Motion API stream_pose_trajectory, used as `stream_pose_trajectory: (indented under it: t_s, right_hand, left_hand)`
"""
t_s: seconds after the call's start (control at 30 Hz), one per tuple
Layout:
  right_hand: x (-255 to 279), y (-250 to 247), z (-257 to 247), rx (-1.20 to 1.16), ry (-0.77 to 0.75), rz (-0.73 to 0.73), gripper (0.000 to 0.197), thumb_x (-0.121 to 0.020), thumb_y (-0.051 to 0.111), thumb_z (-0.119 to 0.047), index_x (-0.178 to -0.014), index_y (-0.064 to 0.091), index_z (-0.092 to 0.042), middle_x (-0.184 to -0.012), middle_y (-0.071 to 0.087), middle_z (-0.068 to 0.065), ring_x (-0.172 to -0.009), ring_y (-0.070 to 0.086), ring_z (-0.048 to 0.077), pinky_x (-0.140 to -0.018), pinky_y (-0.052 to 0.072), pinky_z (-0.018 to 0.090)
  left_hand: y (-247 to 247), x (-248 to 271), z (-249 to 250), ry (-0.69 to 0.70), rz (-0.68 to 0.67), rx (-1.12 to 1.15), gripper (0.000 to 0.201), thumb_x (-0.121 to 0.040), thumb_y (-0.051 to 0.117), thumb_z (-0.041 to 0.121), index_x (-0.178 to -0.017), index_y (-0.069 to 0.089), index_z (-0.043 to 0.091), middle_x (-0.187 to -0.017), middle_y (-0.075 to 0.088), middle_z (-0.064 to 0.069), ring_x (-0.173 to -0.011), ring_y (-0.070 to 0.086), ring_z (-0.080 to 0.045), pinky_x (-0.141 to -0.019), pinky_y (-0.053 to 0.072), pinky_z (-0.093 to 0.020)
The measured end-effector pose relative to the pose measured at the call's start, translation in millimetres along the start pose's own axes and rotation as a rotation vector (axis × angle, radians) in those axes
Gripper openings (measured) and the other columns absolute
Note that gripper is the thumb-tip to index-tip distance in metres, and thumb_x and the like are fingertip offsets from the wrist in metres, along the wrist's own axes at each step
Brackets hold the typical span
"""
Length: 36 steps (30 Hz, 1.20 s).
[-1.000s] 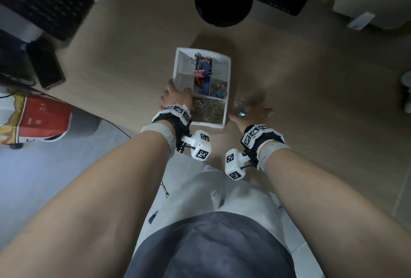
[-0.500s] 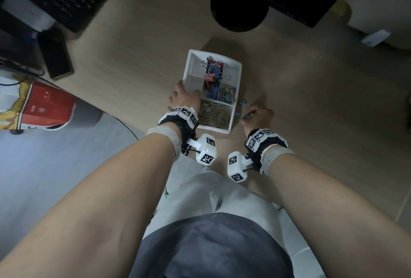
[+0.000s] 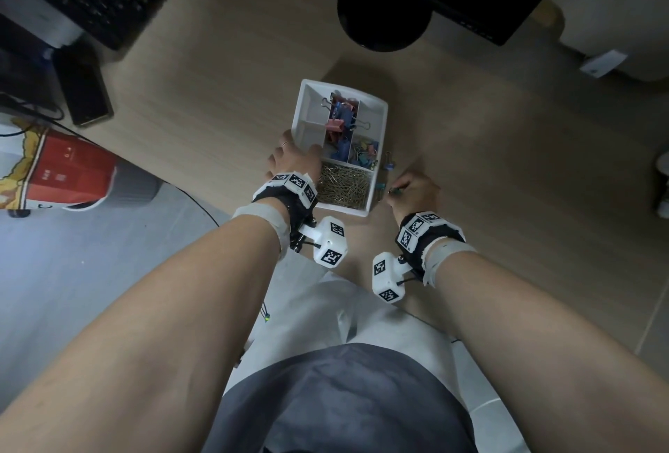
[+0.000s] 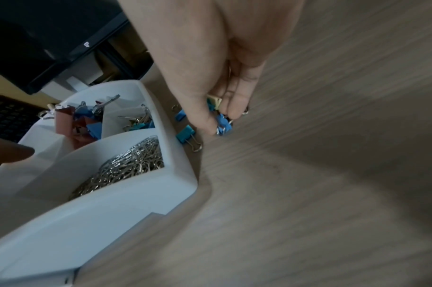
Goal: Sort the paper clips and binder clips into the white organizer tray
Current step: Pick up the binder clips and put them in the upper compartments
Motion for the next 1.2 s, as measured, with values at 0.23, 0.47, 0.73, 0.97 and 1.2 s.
stream_pose_trajectory:
  t_s: [0.23,0.47,0.73,0.97,1.2]
  right_hand:
    - [-1,-4,-1,-0.016,0.069,-0.017,0.019,-0.075,0.073,-0.001,-0.069,0.069,-0.019,-0.071,0.071,0.001,-0.067,0.069,0.021,-0.073,0.061,0.04]
    - [-14,-23,-64,-0.228,0.008,-0.052,0.017,-0.073,0.084,-0.019,-0.087,0.075,-0.022,-0.08,0.073,-0.013,-0.072,0.068,0.001,-0.068,0.057,0.02]
    - [-28,-21,-55,-0.041,0.003,-0.042,0.022,-0.08,0.077,-0.029,-0.101,0.071,-0.026,-0.098,0.072,-0.012,-0.092,0.069,0.012,-0.088,0.056,0.032]
    - [-13,7,-31,0.425,-0.145,-0.371,0.094,-0.06,0.091,-0.024,-0.14,0.043,-0.022,-0.137,0.038,0.01,-0.123,0.038,0.033,-0.1,0.038,0.036]
    - [-8,12,-24,0.404,-0.189,-0.189,0.039,-0.071,0.081,-0.007,-0.107,0.066,-0.014,-0.119,0.054,0.014,-0.104,0.058,0.037,-0.084,0.05,0.036]
  left_hand:
    - [-1,0,-1,-0.006,-0.023,0.026,0.076,-0.071,0.046,0.038,-0.143,0.03,0.022,-0.136,0.046,-0.011,-0.125,0.037,-0.031,-0.104,0.032,-0.05]
    - [-1,1,-1,-0.008,-0.021,0.039,0.072,-0.074,0.048,0.039,-0.142,0.031,0.021,-0.135,0.046,-0.012,-0.124,0.037,-0.032,-0.103,0.031,-0.05]
    - [-4,2,-1,0.004,-0.075,0.058,0.084,-0.065,0.041,0.044,-0.144,0.029,0.022,-0.139,0.043,-0.013,-0.127,0.036,-0.032,-0.103,0.031,-0.045]
    - [-6,3,0,0.022,-0.11,0.08,0.089,-0.061,0.04,0.045,-0.145,0.027,0.021,-0.138,0.043,-0.012,-0.125,0.037,-0.031,-0.091,0.029,-0.037]
    - [-7,1,-2,0.04,-0.121,0.12,0.088,-0.061,0.041,0.042,-0.145,0.029,0.02,-0.134,0.045,-0.012,-0.121,0.037,-0.03,-0.092,0.032,-0.038]
Point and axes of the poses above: each hand's wrist, its own x-axis away from the middle knuckle, its own y-axis out of the palm, z = x × y, the point moved 4 cm from there along -x, towards the middle knuckle
